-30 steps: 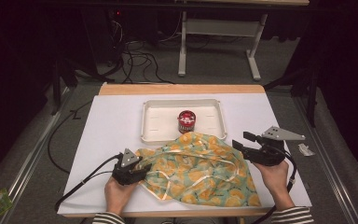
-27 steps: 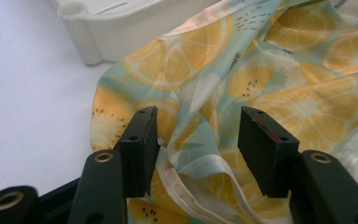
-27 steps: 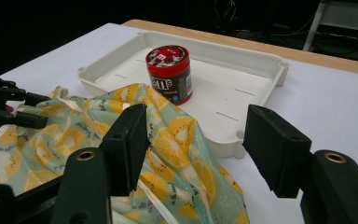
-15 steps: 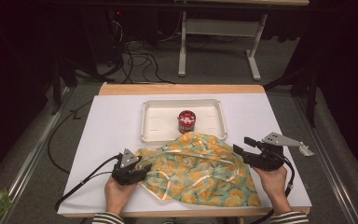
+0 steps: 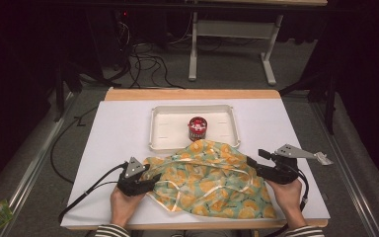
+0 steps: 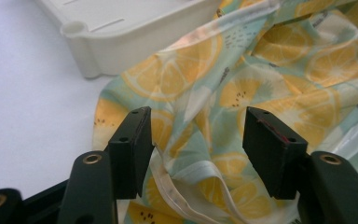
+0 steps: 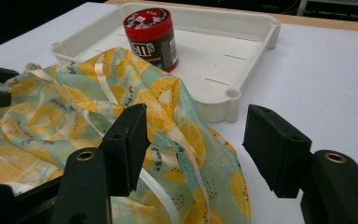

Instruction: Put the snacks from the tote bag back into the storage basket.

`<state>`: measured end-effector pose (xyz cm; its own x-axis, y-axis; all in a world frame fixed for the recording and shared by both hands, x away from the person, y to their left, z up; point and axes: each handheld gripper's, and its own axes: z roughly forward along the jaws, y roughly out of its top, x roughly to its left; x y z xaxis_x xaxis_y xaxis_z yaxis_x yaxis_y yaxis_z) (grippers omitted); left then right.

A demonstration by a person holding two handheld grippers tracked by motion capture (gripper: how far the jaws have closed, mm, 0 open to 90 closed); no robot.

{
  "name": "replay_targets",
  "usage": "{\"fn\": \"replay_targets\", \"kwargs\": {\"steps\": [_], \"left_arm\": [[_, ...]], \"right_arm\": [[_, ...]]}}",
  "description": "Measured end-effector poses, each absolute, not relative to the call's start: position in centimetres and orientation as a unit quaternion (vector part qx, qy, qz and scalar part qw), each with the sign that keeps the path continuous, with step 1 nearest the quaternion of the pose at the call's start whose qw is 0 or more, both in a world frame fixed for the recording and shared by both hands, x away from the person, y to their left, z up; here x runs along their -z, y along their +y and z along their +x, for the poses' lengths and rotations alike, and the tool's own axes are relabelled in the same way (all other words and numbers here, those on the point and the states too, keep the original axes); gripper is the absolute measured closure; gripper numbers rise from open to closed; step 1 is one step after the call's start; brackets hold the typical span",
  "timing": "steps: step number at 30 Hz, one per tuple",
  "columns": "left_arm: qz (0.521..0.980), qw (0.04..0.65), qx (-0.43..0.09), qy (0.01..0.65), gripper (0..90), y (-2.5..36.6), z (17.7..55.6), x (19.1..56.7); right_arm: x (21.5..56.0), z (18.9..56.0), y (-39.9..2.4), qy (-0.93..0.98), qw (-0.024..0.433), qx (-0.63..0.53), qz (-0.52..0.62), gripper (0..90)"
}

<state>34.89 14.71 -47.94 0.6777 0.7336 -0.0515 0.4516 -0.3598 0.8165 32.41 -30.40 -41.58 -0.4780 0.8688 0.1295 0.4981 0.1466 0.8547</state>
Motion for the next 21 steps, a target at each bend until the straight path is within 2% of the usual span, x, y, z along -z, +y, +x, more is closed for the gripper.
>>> {"fn": "replay_targets", "kwargs": {"steps": [21], "left_arm": [[0.803,0.452,-0.171,0.350,41.7,15.6,33.5,46.5]], "right_arm": [[43.2,32.2,-31.2,0.722,0.209,-0.442,0.489,40.6]]}}
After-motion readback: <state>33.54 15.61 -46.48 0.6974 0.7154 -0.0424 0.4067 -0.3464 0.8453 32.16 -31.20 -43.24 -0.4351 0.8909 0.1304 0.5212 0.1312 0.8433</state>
